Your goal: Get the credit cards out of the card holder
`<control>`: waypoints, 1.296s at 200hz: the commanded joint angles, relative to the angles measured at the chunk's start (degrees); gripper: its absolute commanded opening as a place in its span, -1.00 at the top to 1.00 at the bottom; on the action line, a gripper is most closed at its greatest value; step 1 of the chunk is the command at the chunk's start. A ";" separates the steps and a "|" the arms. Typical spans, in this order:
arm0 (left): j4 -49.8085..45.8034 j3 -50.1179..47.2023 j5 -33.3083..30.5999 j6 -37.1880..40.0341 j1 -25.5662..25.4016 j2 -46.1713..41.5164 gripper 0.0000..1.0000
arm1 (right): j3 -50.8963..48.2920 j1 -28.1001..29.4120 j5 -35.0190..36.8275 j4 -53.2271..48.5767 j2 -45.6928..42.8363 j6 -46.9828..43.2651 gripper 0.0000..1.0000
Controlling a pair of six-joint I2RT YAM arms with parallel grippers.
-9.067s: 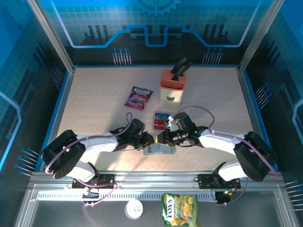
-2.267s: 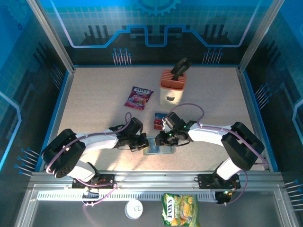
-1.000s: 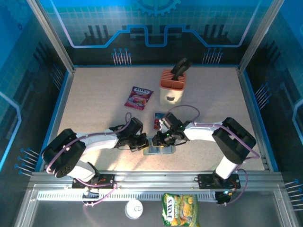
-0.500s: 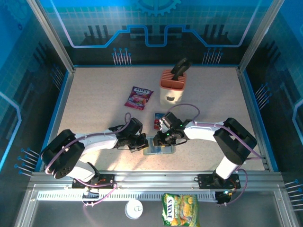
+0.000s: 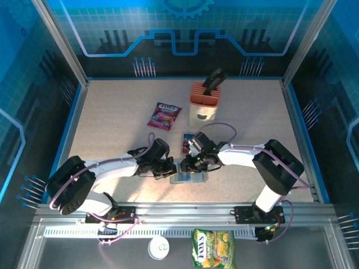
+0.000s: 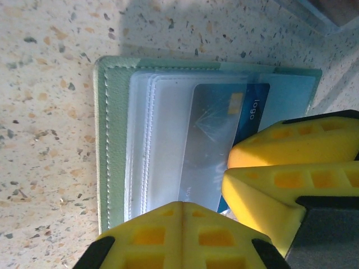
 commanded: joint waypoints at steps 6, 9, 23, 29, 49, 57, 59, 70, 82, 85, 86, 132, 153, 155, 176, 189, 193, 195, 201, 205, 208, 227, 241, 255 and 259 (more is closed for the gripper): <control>-0.93 1.67 0.22 0.38 -0.65 0.50 1.00 | -0.50 0.82 -1.26 0.37 0.36 0.46 0.49; -0.90 1.75 0.14 0.36 -0.72 0.54 1.00 | -0.50 0.90 -1.22 0.37 0.36 0.48 0.49; -0.73 1.82 0.05 0.29 -0.85 0.81 1.00 | -0.81 0.85 -1.13 0.52 0.27 0.49 0.49; -0.67 1.75 0.03 0.26 -0.89 0.87 1.00 | -0.98 0.86 -1.15 0.59 0.15 0.56 0.49; -0.54 1.76 -0.04 0.25 -0.83 1.24 1.00 | -1.20 0.85 -1.04 0.54 -0.29 0.74 0.49; -0.47 1.69 -0.04 0.27 -0.85 1.42 1.00 | -1.27 0.86 -0.84 0.37 -0.80 0.72 0.49; -0.44 1.68 -0.09 0.28 -0.86 1.49 1.00 | -1.24 0.86 -0.83 0.30 -0.89 0.75 0.49; -0.20 1.67 0.03 0.28 -0.89 1.82 1.00 | -1.09 0.84 -0.37 -0.33 -1.63 0.54 0.49; -0.14 1.92 0.16 0.25 -1.02 2.05 1.00 | -0.93 0.69 0.25 -1.35 -2.65 0.10 0.49; -0.11 1.99 0.20 0.28 -1.05 2.19 1.00 | -0.83 0.70 0.41 -1.57 -2.89 0.00 0.49; -0.10 2.01 0.17 0.32 -1.10 2.16 1.00 | -0.83 0.69 0.45 -1.70 -2.98 -0.02 0.49; -0.66 2.94 -0.37 0.80 -1.41 3.92 1.00 | -1.08 -0.40 2.08 -4.66 -5.82 -1.49 0.47; -1.63 3.38 -1.03 1.16 -1.60 3.93 1.00 | -1.89 -1.18 2.11 -4.82 -6.55 -1.58 0.47; -1.67 3.42 -1.08 1.18 -1.60 3.97 1.00 | -1.99 -1.26 2.08 -4.75 -6.62 -1.60 0.47; -2.08 3.61 -1.14 1.47 -1.61 4.25 1.00 | -2.45 -1.81 1.96 -4.57 -6.93 -1.68 0.47; -2.12 3.69 -1.09 1.51 -1.67 4.43 1.00 | -2.54 -1.95 1.89 -4.64 -6.91 -1.76 0.47; -2.12 3.65 -1.16 1.51 -1.68 4.53 1.00 | -2.64 -2.09 1.86 -4.64 -6.85 -1.70 0.47; -2.12 3.66 -1.11 1.51 -1.64 4.56 1.00 | -2.66 -2.12 1.88 -4.64 -6.85 -1.70 0.47; -2.12 3.61 -1.16 1.51 -1.61 4.69 1.00 | -2.73 -2.11 1.89 -4.56 -6.76 -1.71 0.47; -2.12 3.61 -1.21 1.51 -1.64 4.73 1.00 | -2.75 -2.21 1.88 -4.56 -6.64 -1.78 0.47; -2.17 3.56 -1.27 1.48 -1.67 4.76 1.00 | -2.80 -2.24 1.89 -4.56 -6.62 -1.79 0.47; -2.36 3.39 -1.52 1.56 -1.68 5.08 1.00 | -3.08 -2.49 1.81 -4.64 -6.41 -1.82 0.47; -2.39 3.26 -1.57 1.51 -1.66 5.29 1.00 | -3.40 -2.74 2.02 -4.64 -6.50 -2.00 0.47; -2.59 3.34 -1.49 1.52 -1.60 5.47 1.00 | -3.55 -3.04 1.91 -4.62 -6.36 -2.36 0.47; -2.63 3.34 -1.47 1.51 -1.74 5.55 1.00 | -3.55 -3.12 1.75 -4.64 -6.20 -2.33 0.47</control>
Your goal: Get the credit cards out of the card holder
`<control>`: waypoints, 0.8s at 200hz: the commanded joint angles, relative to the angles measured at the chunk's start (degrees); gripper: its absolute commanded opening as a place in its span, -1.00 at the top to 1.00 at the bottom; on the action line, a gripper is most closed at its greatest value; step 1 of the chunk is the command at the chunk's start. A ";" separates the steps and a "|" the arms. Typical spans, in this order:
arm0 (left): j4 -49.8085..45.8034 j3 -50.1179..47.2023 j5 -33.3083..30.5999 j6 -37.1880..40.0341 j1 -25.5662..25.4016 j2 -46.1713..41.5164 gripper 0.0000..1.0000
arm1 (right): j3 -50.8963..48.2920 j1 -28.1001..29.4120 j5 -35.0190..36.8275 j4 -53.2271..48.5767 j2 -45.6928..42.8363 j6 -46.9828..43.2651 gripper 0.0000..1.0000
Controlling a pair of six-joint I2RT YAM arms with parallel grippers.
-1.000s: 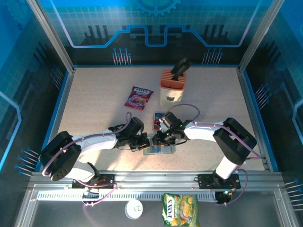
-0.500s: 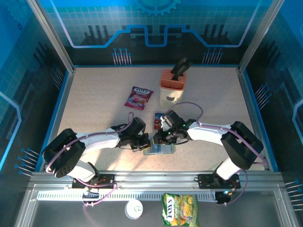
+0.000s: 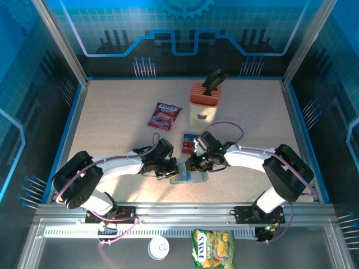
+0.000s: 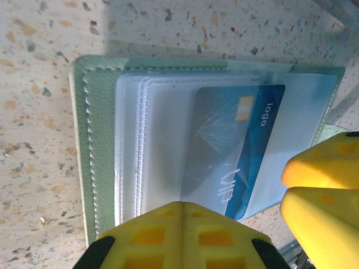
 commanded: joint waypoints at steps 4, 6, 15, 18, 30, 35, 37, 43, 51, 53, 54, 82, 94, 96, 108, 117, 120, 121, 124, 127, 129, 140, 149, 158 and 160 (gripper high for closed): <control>-2.03 0.81 -0.96 1.40 -0.40 0.90 1.00 | -1.03 -0.97 -0.09 -1.24 -0.32 -1.27 0.47; -2.02 0.81 -0.98 1.44 -0.42 0.99 1.00 | -1.05 -1.06 -0.14 -1.25 -0.24 -1.23 0.47; -2.17 0.89 -1.10 1.49 -0.47 1.13 1.00 | -1.03 -1.06 -0.36 -1.19 0.17 -1.31 0.47; -2.30 0.89 -1.13 1.59 -0.46 1.25 1.00 | -1.03 -1.16 -0.43 -1.13 0.26 -1.41 0.47; -2.38 0.98 -1.09 1.62 -0.42 1.50 1.00 | -1.03 -1.15 -0.64 -0.87 0.53 -1.41 0.47; -2.41 0.98 -1.16 1.60 -0.42 1.61 1.00 | -1.03 -1.15 -0.67 -0.60 0.65 -1.33 0.47; -2.42 0.94 -1.12 1.62 -0.46 1.61 1.00 | -1.05 -1.15 -0.69 -0.52 0.66 -1.32 0.47; -2.37 0.90 -1.13 1.62 -0.48 1.63 1.00 | -1.16 -1.16 -0.78 -0.26 0.82 -1.36 0.47; -2.37 0.85 -1.19 1.52 -0.46 1.57 1.00 | -1.27 -1.15 -0.92 0.01 1.10 -1.18 0.47; -2.37 0.77 -1.24 1.53 -0.41 1.53 1.00 | -1.25 -1.15 -1.01 0.09 1.14 -1.21 0.47; -2.37 0.79 -1.25 1.53 -0.40 1.53 1.00 | -1.27 -1.15 -1.07 0.17 1.21 -1.22 0.47; -2.64 0.71 -1.17 1.55 -0.41 1.48 1.00 | -1.89 -1.15 -2.33 2.13 2.38 -0.48 0.47; -2.72 0.67 -1.14 1.60 -0.43 1.44 1.00 | -2.08 -1.19 -2.79 2.77 2.98 -0.22 0.47; -2.76 0.64 -1.12 1.62 -0.42 1.43 1.00 | -2.13 -1.17 -2.84 2.91 3.09 -0.25 0.47; -2.81 0.63 -1.13 1.60 -0.40 1.46 1.00 | -2.13 -1.16 -3.29 3.38 3.47 0.05 0.47; -2.81 0.73 -1.09 1.61 -0.47 1.50 1.00 | -2.27 -1.15 -3.57 3.74 3.80 0.25 0.47; -2.92 0.72 -1.13 1.58 -0.41 1.52 1.00 | -2.27 -1.20 -3.64 3.75 3.82 0.31 0.47; -2.91 0.72 -1.11 1.60 -0.40 1.56 1.00 | -2.27 -1.17 -3.66 3.75 3.87 0.34 0.47; -2.92 0.80 -1.08 1.62 -0.39 1.58 1.00 | -2.26 -1.16 -3.68 3.80 3.91 0.41 0.47; -2.94 0.80 -1.13 1.60 -0.40 1.53 1.00 | -2.24 -1.15 -3.75 3.79 3.91 0.46 0.47; -2.93 0.81 -1.16 1.62 -0.44 1.57 1.00 | -2.26 -1.15 -3.81 3.90 3.91 0.47 0.47; -2.90 0.81 -1.12 1.62 -0.44 1.52 1.00 | -2.44 -1.21 -4.31 4.49 3.85 0.78 0.47; -2.95 0.81 -1.13 1.62 -0.48 1.53 1.00 | -2.66 -1.16 -4.69 5.04 3.74 1.20 0.48; -2.92 0.80 -1.13 1.61 -0.40 1.53 1.00 | -2.86 -1.18 -5.10 5.54 3.49 1.60 0.50; -2.97 0.76 -1.16 1.55 -0.46 1.52 1.00 | -2.85 -1.16 -5.20 5.69 3.39 1.68 0.50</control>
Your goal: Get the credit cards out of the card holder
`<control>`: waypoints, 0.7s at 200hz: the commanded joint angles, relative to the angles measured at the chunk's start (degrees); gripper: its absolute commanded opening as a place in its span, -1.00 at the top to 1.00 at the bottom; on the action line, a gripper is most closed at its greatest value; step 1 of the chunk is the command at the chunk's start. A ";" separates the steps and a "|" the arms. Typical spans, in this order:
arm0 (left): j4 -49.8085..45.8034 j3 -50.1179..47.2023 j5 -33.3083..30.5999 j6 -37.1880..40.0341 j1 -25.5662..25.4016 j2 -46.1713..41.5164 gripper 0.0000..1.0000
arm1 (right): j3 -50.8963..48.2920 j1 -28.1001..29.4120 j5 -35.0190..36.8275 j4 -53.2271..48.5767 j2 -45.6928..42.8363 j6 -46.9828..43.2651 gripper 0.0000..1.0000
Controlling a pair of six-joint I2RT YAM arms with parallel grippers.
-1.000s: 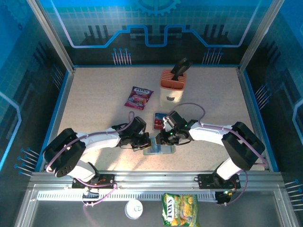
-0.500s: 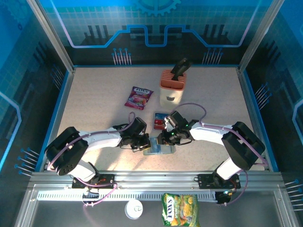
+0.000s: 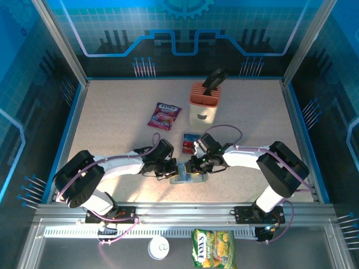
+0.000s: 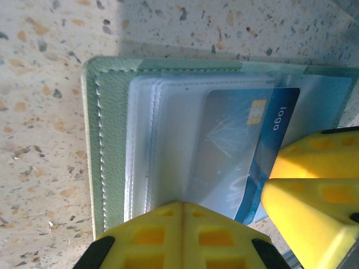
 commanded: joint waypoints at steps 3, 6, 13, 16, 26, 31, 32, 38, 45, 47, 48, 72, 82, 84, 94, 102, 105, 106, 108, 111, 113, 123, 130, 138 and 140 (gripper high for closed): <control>-2.74 0.70 -0.83 1.44 -0.48 0.89 1.00 | -1.27 -0.61 -2.37 2.12 0.14 1.62 0.50; -2.72 0.67 -0.81 1.47 -0.44 0.90 1.00 | -1.34 -0.55 -2.61 2.36 -0.05 1.82 0.51; -2.70 0.65 -0.85 1.45 -0.44 0.93 1.00 | -1.57 -0.54 -3.15 3.13 -0.46 2.30 0.52; -2.70 0.63 -0.82 1.47 -0.42 0.91 1.00 | -1.73 -0.64 -3.32 3.52 -0.63 2.55 0.53; -2.61 0.63 -0.78 1.42 -0.43 0.93 1.00 | -1.96 -0.64 -4.06 4.73 -1.03 3.41 0.54; -2.61 0.63 -0.82 1.43 -0.46 1.03 1.00 | -2.05 -0.59 -4.37 5.14 -1.10 3.74 0.55; -2.61 0.63 -0.80 1.41 -0.47 1.04 1.00 | -2.05 -0.57 -4.40 5.20 -1.12 3.82 0.55; -2.60 0.63 -0.77 1.45 -0.47 1.00 1.00 | -2.07 -0.57 -4.51 5.64 -1.15 4.05 0.56; -2.61 0.67 -0.75 1.43 -0.41 0.98 1.00 | -2.05 -0.57 -4.49 5.79 -1.17 4.08 0.58; -2.61 0.71 -0.72 1.44 -0.42 1.02 1.00 | -2.05 -0.55 -4.52 5.84 -1.15 4.14 0.59; -2.61 0.71 -0.75 1.45 -0.45 1.04 1.00 | -2.05 -0.54 -4.52 5.82 -1.15 4.11 0.59; -2.80 0.72 -0.79 1.47 -0.44 0.85 1.00 | -2.14 -0.62 -3.94 5.24 -1.27 3.87 0.66; -2.88 0.67 -0.82 1.47 -0.47 0.77 1.00 | -2.40 -0.62 -3.40 4.76 -1.56 3.60 0.69; -2.94 0.64 -0.81 1.47 -0.41 0.72 1.00 | -2.47 -0.65 -3.32 4.68 -1.62 3.58 0.70; -2.96 0.63 -0.91 1.55 -0.41 0.72 1.00 | -2.63 -0.71 -2.80 4.10 -2.11 3.14 0.73; -2.96 0.63 -0.86 1.49 -0.44 0.65 1.00 | -2.80 -0.68 -2.43 3.51 -2.55 2.81 0.76; -2.94 0.67 -0.94 1.59 -0.44 0.68 1.00 | -2.84 -0.75 -2.22 3.28 -2.75 2.66 0.76; -2.95 0.65 -0.90 1.53 -0.46 0.70 1.00 | -2.80 -0.77 -2.19 3.18 -2.83 2.62 0.77; -2.96 0.64 -0.94 1.55 -0.45 0.66 1.00 | -2.85 -0.73 -2.12 3.03 -2.95 2.50 0.77; -2.96 0.65 -0.93 1.51 -0.44 0.66 1.00 | -2.89 -0.81 -1.95 2.78 -3.17 2.42 0.77; -2.98 0.70 -0.81 1.55 -0.43 0.70 1.00 | -2.92 -0.80 -1.82 2.62 -3.28 2.34 0.78; -2.92 0.72 -0.80 1.56 -0.41 0.57 1.00 | -3.31 -1.03 -1.34 2.03 -3.84 1.99 0.78; -2.88 0.73 -0.78 1.54 -0.48 0.53 1.00 | -3.63 -1.14 -1.12 1.87 -4.25 1.88 0.79; -2.91 0.65 -0.84 1.56 -0.48 0.41 1.00 | -4.09 -1.48 -1.19 1.88 -4.56 1.81 0.79; -2.93 0.64 -0.79 1.51 -0.44 0.37 1.00 | -4.19 -1.57 -1.25 1.87 -4.64 1.79 0.79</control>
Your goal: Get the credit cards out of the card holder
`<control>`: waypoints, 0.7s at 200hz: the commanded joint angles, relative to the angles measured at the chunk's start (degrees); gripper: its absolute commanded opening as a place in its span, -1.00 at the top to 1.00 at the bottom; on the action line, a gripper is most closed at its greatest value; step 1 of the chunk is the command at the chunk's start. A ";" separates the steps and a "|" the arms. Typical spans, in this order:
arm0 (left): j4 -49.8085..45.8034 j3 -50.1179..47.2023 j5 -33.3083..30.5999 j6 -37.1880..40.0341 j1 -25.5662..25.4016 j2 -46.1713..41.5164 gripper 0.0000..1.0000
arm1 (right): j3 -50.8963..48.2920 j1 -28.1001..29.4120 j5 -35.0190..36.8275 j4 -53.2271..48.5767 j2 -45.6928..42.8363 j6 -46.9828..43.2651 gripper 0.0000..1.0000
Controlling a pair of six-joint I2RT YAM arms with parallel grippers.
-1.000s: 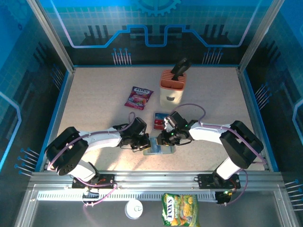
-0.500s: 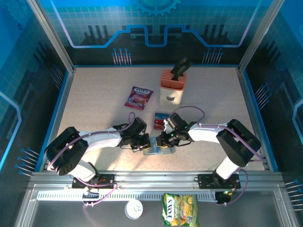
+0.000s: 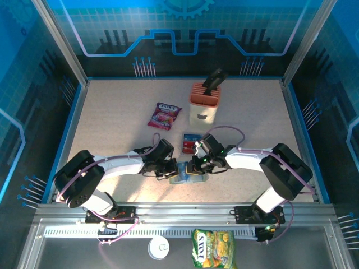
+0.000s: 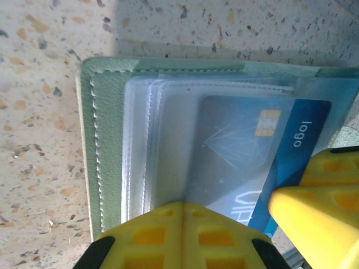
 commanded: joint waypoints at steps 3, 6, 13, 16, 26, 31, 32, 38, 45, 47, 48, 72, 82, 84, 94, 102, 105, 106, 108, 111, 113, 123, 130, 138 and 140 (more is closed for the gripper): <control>-2.78 0.61 -0.87 1.49 -0.40 0.33 1.00 | -1.49 -1.34 0.80 -1.64 -2.13 -1.18 0.80; -2.79 0.56 -0.91 1.55 -0.40 0.33 1.00 | -1.67 -1.52 0.66 -1.67 -2.23 -1.17 0.80; -2.87 0.46 -0.91 1.53 -0.42 0.20 1.00 | -1.98 -1.77 0.60 -1.83 -2.64 -1.29 0.80; -2.88 0.44 -0.93 1.55 -0.39 0.16 1.00 | -2.11 -1.87 0.58 -1.93 -2.83 -1.33 0.81; -3.02 0.26 -1.00 1.54 -0.41 -0.04 1.00 | -2.42 -2.26 0.61 -2.40 -3.51 -1.50 0.81; -3.07 0.13 -1.10 1.56 -0.40 -0.14 1.00 | -2.52 -2.45 0.60 -2.66 -3.87 -1.69 0.81; -3.06 0.10 -1.11 1.56 -0.38 -0.11 1.00 | -2.57 -2.52 0.65 -2.70 -3.96 -1.69 0.81; -3.05 0.04 -1.04 1.49 -0.39 -0.19 1.00 | -2.66 -2.70 0.61 -3.00 -4.41 -1.89 0.82; -3.06 -0.01 -1.17 1.44 -0.41 -0.32 1.00 | -2.90 -2.97 0.60 -3.40 -4.99 -2.10 0.83; -3.10 -0.01 -1.14 1.46 -0.39 -0.32 1.00 | -2.91 -3.01 0.60 -3.54 -5.11 -2.10 0.82; -3.07 -0.05 -1.13 1.47 -0.37 -0.33 1.00 | -2.89 -3.06 0.60 -3.62 -5.19 -2.16 0.83; -2.80 0.08 -1.04 1.36 -0.43 -0.34 1.00 | -2.80 -3.92 0.73 -5.61 -7.09 -3.06 0.84; -2.79 0.21 -0.90 1.22 -0.38 -0.58 1.00 | -2.55 -4.23 0.76 -6.59 -7.99 -3.78 0.84; -2.72 0.31 -0.89 1.25 -0.36 -0.54 1.00 | -2.49 -4.32 0.82 -6.82 -8.10 -3.84 0.84; -2.66 0.44 -0.89 1.16 -0.37 -0.91 1.00 | -1.91 -4.72 0.84 -7.99 -8.81 -4.79 0.84; -2.42 0.58 -0.85 1.11 -0.40 -1.04 1.00 | -1.29 -5.16 0.94 -9.16 -9.28 -5.79 0.86; -2.29 0.65 -0.68 1.05 -0.42 -1.15 1.00 | -0.95 -5.34 0.95 -9.64 -9.37 -6.28 0.86; -2.28 0.67 -0.64 1.04 -0.38 -1.14 1.00 | -0.86 -5.41 0.95 -9.79 -9.39 -6.44 0.87; -2.20 0.76 -0.59 1.03 -0.42 -1.09 1.00 | -0.68 -5.58 1.00 -10.12 -9.44 -6.68 0.87; -2.11 0.89 -0.53 1.03 -0.41 -1.05 1.00 | -0.28 -5.76 1.12 -10.72 -9.56 -7.23 0.88; -2.03 0.94 -0.38 0.99 -0.41 -1.03 1.00 | 0.01 -5.88 1.13 -11.10 -9.57 -7.62 0.88; -1.75 1.38 -0.05 0.94 -0.41 -0.72 1.00 | 1.53 -6.68 1.35 -13.41 -9.65 -9.49 0.90; -1.65 1.63 -0.04 0.86 -0.48 -0.59 1.00 | 2.71 -7.16 1.57 -15.14 -9.65 -11.12 0.93; -1.43 1.75 0.02 0.70 -0.46 -0.60 1.00 | 3.85 -7.71 1.61 -16.72 -9.58 -13.04 0.95; -1.39 1.75 -0.03 0.68 -0.44 -0.59 1.00 | 4.21 -7.87 1.62 -17.06 -9.58 -13.51 0.95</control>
